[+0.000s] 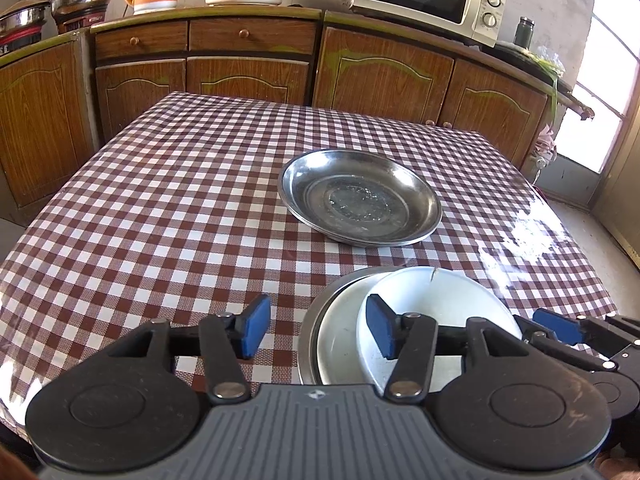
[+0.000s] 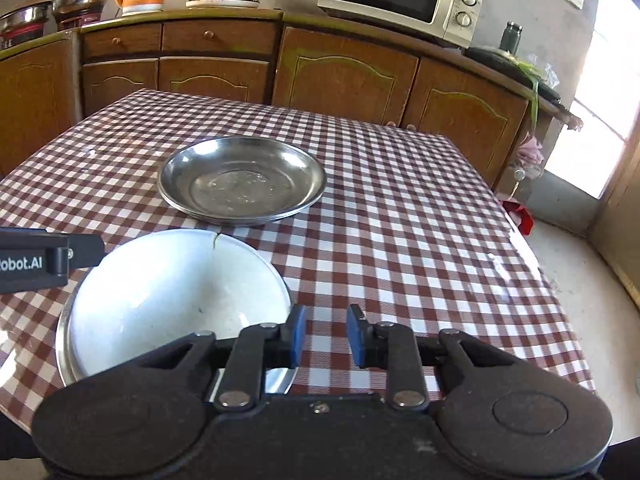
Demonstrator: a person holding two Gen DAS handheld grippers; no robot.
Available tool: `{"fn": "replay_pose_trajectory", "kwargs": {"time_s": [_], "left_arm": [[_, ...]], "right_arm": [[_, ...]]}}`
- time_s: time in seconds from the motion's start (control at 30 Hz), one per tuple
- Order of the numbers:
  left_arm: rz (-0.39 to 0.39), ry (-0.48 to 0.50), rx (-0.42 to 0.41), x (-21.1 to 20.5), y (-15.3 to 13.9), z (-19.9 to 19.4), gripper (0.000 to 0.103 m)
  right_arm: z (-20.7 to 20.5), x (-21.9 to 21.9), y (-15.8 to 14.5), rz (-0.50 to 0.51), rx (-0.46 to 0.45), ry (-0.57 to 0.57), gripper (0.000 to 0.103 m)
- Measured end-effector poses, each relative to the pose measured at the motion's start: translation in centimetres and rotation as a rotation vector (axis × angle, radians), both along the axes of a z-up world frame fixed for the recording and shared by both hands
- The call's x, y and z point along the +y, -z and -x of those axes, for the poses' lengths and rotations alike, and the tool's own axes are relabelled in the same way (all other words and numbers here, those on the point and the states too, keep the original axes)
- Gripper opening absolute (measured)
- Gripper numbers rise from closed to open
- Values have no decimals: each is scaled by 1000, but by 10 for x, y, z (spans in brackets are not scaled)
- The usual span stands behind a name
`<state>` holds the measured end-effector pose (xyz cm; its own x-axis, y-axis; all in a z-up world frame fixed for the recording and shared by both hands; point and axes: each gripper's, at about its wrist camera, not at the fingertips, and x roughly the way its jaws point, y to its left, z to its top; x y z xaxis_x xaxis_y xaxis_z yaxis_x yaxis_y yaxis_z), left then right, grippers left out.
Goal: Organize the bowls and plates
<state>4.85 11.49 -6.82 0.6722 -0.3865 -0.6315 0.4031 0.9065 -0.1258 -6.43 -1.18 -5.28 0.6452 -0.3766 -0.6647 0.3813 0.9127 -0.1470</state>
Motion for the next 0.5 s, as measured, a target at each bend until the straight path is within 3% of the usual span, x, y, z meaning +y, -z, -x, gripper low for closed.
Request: {"fn": "replay_pose_trajectory", "kwargs": {"time_s": [0.1, 0.3, 0.37, 0.5], "left_arm": [[3, 2, 2, -1, -1, 0, 59], [5, 25, 8, 0, -3, 1, 67], [1, 29, 14, 0, -2, 1, 70], [-28, 44, 26, -4, 1, 0, 78]], "right_arm": [[1, -7, 0, -37, -16, -26, 29], [10, -33, -14, -206, -85, -12, 35], [14, -36, -19, -261, -105, -37, 52], [19, -34, -21, -339, -114, -92, 70]]}}
